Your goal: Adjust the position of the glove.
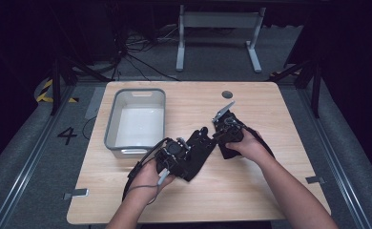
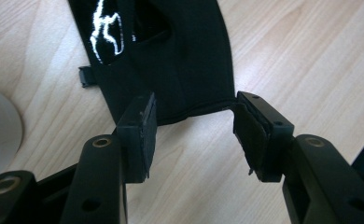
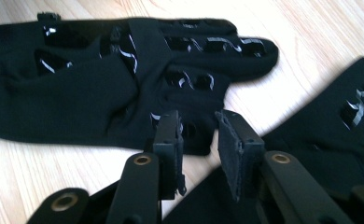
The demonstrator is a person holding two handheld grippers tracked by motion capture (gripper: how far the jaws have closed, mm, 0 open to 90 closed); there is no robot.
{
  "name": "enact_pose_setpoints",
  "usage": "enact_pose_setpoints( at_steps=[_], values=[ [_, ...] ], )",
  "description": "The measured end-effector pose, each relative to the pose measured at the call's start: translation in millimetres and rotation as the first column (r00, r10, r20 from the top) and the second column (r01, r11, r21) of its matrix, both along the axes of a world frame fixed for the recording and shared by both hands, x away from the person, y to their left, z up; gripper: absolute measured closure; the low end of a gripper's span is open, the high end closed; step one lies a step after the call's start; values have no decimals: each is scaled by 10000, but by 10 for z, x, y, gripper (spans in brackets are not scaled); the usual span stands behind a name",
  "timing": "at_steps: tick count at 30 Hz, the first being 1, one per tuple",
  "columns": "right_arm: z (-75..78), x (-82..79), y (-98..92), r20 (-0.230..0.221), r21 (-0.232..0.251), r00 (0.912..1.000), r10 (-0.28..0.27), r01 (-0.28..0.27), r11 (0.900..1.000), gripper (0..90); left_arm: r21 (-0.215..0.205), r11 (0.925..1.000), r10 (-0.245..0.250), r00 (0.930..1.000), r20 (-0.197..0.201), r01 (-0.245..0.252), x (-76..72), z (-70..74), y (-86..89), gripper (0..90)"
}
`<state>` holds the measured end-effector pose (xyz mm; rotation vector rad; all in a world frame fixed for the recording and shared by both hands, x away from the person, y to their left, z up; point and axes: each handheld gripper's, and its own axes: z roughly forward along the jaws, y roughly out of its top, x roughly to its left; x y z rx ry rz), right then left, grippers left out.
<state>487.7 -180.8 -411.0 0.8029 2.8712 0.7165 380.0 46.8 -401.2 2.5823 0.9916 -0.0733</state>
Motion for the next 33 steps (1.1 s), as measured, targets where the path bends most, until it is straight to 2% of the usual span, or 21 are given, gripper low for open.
enact_pose_setpoints(
  at_steps=[5,9,11,14,18,20,23,24,25,26,28,30,33],
  values=[
    [-18,75,144,-87,-39,9999,-84,84,10000,662,-75,9999,78,10000,-48,-79,12,-20,29,503],
    [-47,143,245,11,-266,9999,-156,157,9995,641,-16,9999,141,9998,159,-141,8,-47,26,497],
    [-65,178,268,1,-267,9996,-287,287,9992,612,-164,9992,358,9993,-112,-360,22,-65,28,493],
    [-88,207,285,-84,-248,9993,-355,353,9991,573,-85,9994,338,9994,-43,-338,20,-74,23,480],
    [-186,250,339,-43,-729,9992,-390,386,9966,541,106,9996,262,9997,24,-262,7,-82,1,475],
    [-194,253,342,-73,-729,9991,-421,415,9965,542,173,9996,236,9997,29,-237,7,-82,0,474],
    [-206,250,335,-295,-527,9983,-509,493,9974,600,189,9993,330,9994,-98,-328,16,-96,-7,483],
    [-209,254,329,-350,-510,9980,-535,516,9974,608,-19,9992,388,9992,-116,-388,30,-106,-5,498],
    [-209,254,329,-350,-510,9980,-535,516,9974,608,-19,9992,388,9992,-116,-388,30,-106,-5,516],
    [-222,276,304,-644,-287,9958,-653,636,9976,623,-344,9975,612,9977,-294,-622,52,-121,-4,530],
    [-229,285,293,-734,-190,9951,-669,657,9977,630,-389,9974,590,9976,-374,-604,58,-129,-9,539],
    [-237,286,261,-736,-4,9953,-631,632,9980,662,-293,9982,517,9980,-356,-527,65,-155,-47,579],
    [-235,280,262,-704,-19,9956,-610,611,9981,675,-222,9984,505,9980,-383,-514,76,-181,-82,571]
  ],
)
